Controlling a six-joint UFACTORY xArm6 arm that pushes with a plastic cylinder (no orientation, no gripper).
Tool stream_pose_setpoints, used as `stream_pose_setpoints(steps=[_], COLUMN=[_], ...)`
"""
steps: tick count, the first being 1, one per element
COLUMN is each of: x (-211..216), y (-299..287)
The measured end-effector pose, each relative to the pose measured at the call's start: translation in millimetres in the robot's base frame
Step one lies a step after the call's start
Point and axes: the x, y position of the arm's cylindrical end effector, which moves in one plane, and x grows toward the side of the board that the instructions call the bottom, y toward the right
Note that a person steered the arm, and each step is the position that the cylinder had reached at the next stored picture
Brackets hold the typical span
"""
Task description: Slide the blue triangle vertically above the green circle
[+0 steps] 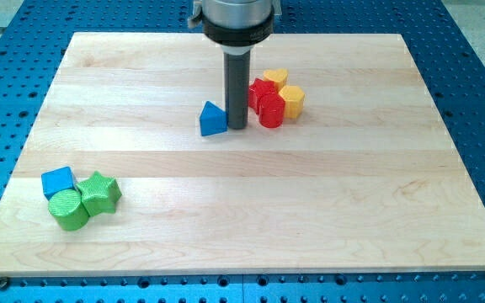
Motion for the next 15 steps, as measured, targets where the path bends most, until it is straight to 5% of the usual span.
stream_pose_setpoints(steps=[5, 6, 8, 13, 15], x=[-8.1, -13.4, 59.1, 81.4, 59.4], y=[-120.3, -126.0, -138.7, -176.9, -196.6])
